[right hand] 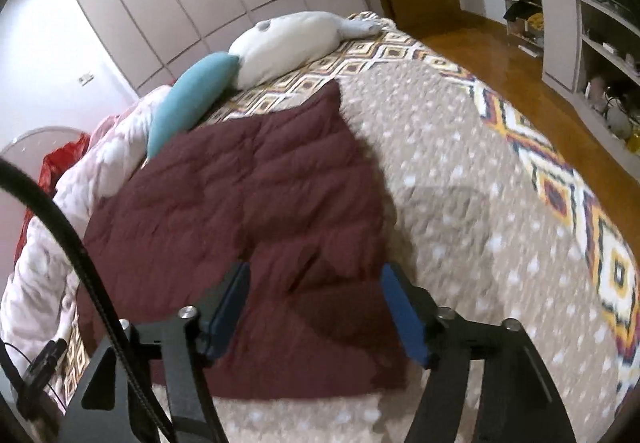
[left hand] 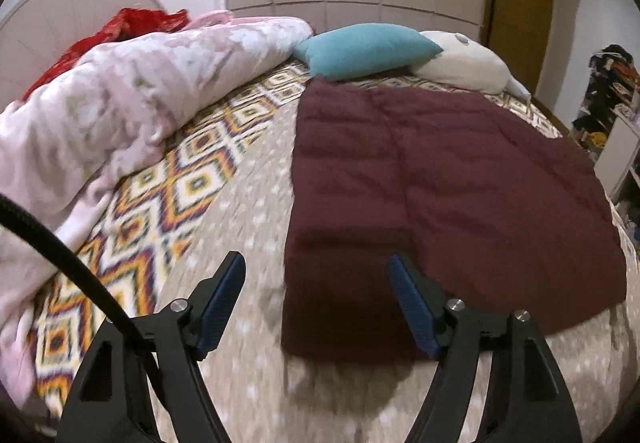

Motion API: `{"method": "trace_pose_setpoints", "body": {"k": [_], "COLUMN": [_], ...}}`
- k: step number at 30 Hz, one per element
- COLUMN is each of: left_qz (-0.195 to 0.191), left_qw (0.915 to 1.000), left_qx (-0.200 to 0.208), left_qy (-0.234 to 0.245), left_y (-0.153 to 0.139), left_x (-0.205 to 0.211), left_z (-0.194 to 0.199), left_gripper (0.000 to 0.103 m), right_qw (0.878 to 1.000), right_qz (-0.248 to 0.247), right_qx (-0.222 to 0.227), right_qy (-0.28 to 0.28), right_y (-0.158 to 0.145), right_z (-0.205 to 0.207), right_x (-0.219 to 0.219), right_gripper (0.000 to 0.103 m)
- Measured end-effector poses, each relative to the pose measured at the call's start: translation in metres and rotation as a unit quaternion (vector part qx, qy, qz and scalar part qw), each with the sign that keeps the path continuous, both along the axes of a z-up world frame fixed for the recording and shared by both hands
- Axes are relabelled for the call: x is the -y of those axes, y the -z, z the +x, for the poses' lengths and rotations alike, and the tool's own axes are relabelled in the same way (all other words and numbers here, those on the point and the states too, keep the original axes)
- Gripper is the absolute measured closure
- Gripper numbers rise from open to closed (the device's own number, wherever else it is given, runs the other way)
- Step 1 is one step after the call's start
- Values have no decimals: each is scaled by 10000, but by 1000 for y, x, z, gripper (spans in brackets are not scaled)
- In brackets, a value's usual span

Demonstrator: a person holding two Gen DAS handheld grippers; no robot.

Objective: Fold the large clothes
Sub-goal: 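Move both tools to the folded jacket edge and close on it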

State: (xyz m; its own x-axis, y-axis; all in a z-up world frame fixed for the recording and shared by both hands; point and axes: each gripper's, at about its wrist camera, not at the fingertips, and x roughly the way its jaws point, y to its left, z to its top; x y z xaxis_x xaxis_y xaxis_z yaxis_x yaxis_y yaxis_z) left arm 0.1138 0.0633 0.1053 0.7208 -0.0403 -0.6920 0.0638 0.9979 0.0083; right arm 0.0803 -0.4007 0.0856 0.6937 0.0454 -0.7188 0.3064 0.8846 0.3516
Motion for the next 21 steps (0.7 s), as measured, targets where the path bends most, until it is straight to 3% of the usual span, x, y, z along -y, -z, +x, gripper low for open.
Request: {"method": "trace_pose_setpoints", "body": {"k": [3,11,19,21], "left_qz": [-174,-1058,-1866,-1934], "left_qw": [9995,9914,9691,9654], "left_qx": [-167,-748,-1401,-1541], "left_qy": [182,180,804,826], "left_y": [7,38,75,82], "left_x": [-4,-35,-37,-37], "left_z": [40,127,189,199], "left_gripper": [26,24,8,2], "right_qw": [9993,9939,9825,9781], "right_qz": [233,1038,1744,1921], "right_qx": [-279,-349,-405,-487], "right_qy": [50,-104,-511,-630], "right_y": [21,60,90,100], "right_z": [28,84,124,133], "right_x": [23,44,49,48], "right_gripper": [26,24,14,8]}}
